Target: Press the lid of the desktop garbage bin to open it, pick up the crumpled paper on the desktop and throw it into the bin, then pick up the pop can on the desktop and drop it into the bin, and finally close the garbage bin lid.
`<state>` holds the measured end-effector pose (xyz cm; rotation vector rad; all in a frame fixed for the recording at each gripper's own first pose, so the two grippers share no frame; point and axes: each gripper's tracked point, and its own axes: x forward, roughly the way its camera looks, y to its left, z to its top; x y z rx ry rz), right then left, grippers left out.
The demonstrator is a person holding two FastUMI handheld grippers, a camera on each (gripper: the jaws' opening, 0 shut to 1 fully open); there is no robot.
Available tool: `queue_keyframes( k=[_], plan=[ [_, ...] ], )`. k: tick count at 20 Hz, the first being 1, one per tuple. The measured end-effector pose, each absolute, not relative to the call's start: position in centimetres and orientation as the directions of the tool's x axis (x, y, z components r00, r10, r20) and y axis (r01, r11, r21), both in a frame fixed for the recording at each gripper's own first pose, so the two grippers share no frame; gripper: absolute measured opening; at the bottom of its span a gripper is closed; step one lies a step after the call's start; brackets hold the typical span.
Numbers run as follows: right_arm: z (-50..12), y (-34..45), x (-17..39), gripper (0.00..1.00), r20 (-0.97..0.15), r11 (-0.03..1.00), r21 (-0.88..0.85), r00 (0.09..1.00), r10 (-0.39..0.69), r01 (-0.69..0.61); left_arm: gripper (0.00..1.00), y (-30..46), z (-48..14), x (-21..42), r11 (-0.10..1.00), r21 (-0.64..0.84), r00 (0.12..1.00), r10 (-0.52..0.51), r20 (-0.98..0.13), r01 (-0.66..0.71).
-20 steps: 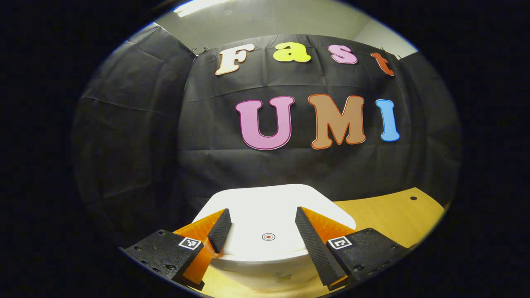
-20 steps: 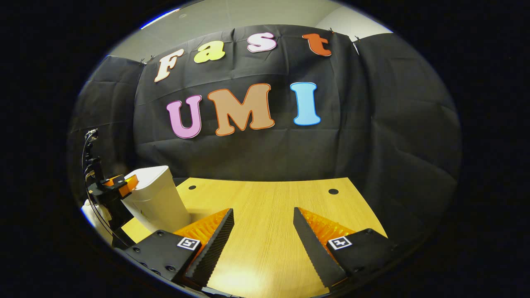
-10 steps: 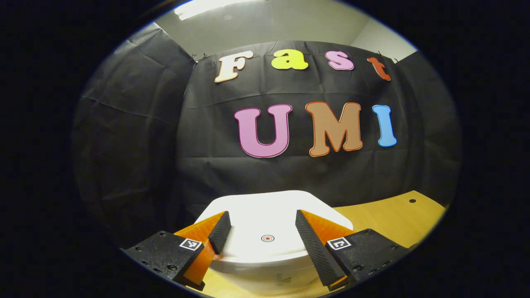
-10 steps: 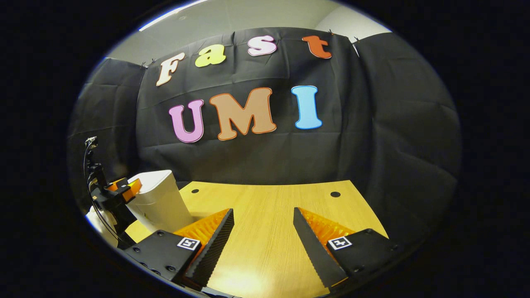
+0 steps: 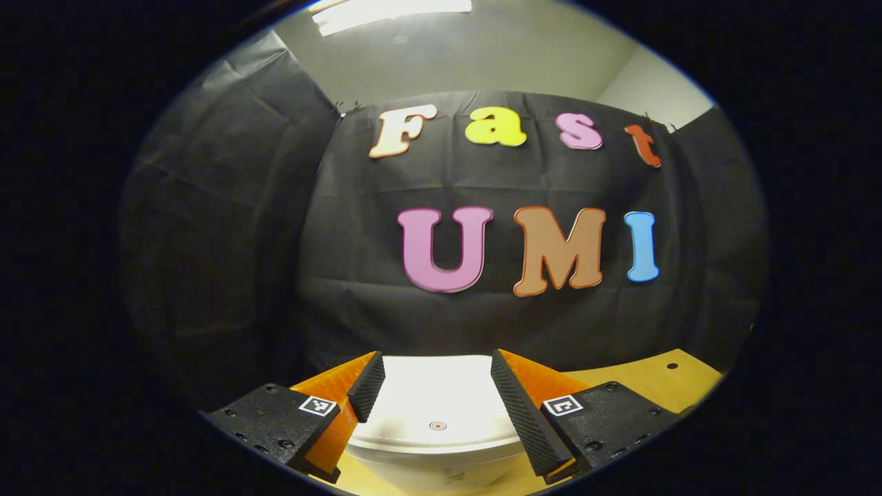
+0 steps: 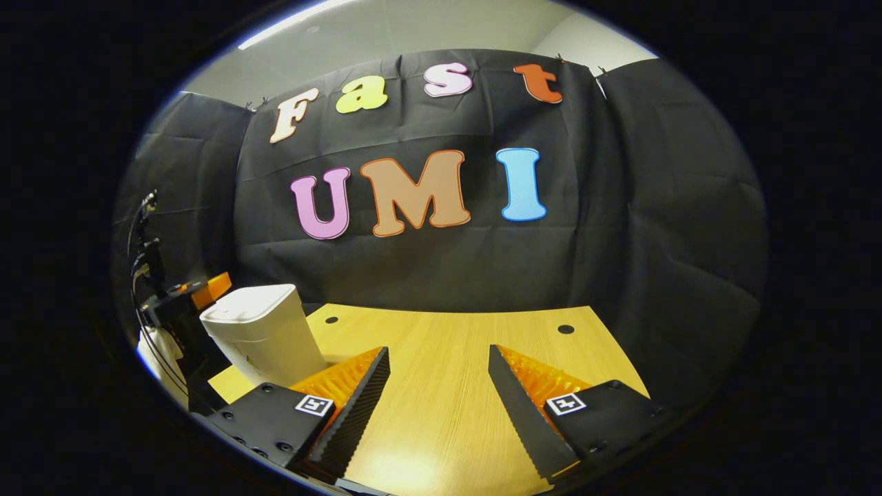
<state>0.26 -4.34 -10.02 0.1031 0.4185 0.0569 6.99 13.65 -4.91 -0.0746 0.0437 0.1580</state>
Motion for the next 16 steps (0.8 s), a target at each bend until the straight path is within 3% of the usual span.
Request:
queue_keyframes(
  k=[3,7,16],
  plan=[
    [-9.2,-2.7,0.5,0.98,-0.363,0.991,0.116,0.926,0.101,-0.063,0.93,9.8,-0.5,5.7,0.996,-0.037,0.995,0.086,0.046,-0.084],
    [-7.8,-1.1,0.3,0.97,-0.300,0.988,0.132,0.946,0.121,-0.085,0.93,4.6,1.6,3.5,0.996,-0.083,0.996,-0.014,0.084,0.021],
    [-6.2,-2.1,-1.5,0.96,-0.231,0.985,0.169,0.971,0.058,-0.018,0.94,-0.4,-1.6,1.2,0.983,-0.145,0.993,-0.116,0.014,0.117]
  ],
)
